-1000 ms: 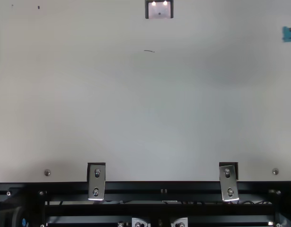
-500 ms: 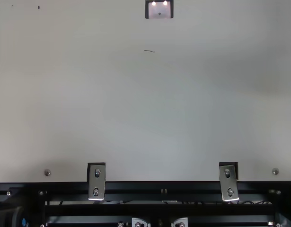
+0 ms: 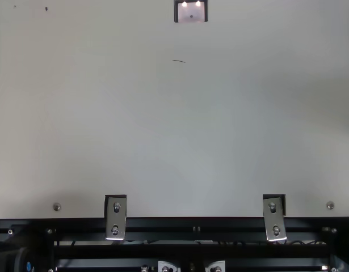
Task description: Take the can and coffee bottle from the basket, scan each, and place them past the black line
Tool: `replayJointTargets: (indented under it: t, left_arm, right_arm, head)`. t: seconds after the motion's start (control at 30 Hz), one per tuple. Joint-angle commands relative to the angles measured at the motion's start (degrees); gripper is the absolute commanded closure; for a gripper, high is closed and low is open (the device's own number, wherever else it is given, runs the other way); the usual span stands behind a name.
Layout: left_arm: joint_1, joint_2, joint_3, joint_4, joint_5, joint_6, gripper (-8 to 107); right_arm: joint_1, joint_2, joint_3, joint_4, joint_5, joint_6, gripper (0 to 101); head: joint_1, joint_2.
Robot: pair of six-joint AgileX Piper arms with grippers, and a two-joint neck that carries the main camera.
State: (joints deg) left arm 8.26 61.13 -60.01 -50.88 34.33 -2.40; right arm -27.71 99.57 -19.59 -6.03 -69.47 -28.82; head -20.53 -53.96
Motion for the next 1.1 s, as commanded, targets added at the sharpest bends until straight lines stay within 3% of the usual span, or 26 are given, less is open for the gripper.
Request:
replayJointTargets:
  t: [0.0,0.37,0.4,0.43,0.47,0.5,0.77,1.07]
  left_arm:
    - [0.0,0.0,0.0,0.0,0.0,0.0,9]
    - [0.0,0.0,0.0,0.0,0.0,0.0,9]
    - [0.0,0.0,0.0,0.0,0.0,0.0,9]
    - [0.0,0.0,0.0,0.0,0.0,0.0,9]
    - [0.0,0.0,0.0,0.0,0.0,0.0,9]
    - [0.0,0.0,0.0,0.0,0.0,0.0,9]
    - [0.0,0.0,0.0,0.0,0.0,0.0,9]
    - [0.0,0.0,0.0,0.0,0.0,0.0,9]
  right_arm:
    - [-1.46,0.96,0.21,-0.05,-0.43,0.1,101]
    - [-5.49,3.3,1.2,-1.75,-0.43,2.92,101]
    - [-5.66,3.4,1.34,-2.06,-0.43,3.34,98]
    - [-5.8,3.52,1.47,-2.39,-0.43,3.8,66]
    - [-5.9,3.58,1.58,-2.71,-0.43,4.19,15]
    - [-6.0,3.61,1.71,-3.01,-0.43,4.55,0]
    - [-7.21,2.93,2.51,-6.11,-0.43,4.96,0]
    - [-6.0,-4.44,1.77,-9.57,0.81,4.72,0]
  head:
    - [-1.64,-1.09]
    - [-1.64,-1.09]
    - [-1.64,-1.09]
    - [-1.64,-1.09]
    - [-1.64,-1.09]
    - [-1.64,-1.09]
    - [-1.64,-1.09]
    - [-1.64,-1.09]
